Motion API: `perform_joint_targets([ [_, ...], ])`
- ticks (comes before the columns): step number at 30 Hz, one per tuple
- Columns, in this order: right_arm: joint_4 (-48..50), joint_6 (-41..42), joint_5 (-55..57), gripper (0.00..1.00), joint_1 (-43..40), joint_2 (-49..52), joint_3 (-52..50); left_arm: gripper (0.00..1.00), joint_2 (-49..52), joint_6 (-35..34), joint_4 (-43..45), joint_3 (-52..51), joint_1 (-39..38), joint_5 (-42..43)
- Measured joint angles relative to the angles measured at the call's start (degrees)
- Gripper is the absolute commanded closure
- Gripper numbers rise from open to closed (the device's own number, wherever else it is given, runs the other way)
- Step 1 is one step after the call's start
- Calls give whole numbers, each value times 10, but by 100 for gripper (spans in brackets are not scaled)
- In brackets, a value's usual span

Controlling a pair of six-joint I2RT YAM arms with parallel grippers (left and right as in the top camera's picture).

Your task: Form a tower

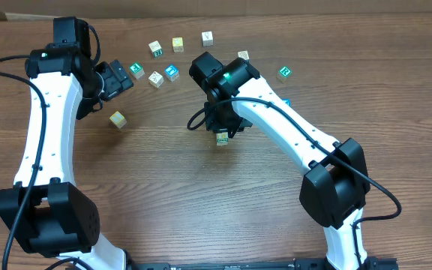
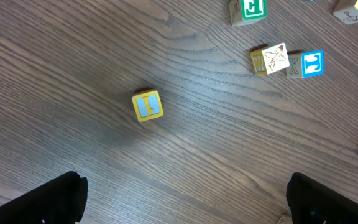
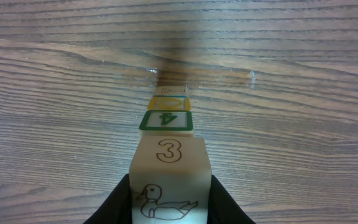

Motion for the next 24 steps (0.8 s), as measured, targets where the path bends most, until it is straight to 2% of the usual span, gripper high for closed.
perform_joint_targets([
  [13,-3,0,0,75,0,0,0,0,0,0,0,0,0,0],
  [17,-3,1,0,70,0,0,0,0,0,0,0,0,0,0],
  [24,-4,0,0,70,0,0,0,1,0,0,0,0,0,0],
])
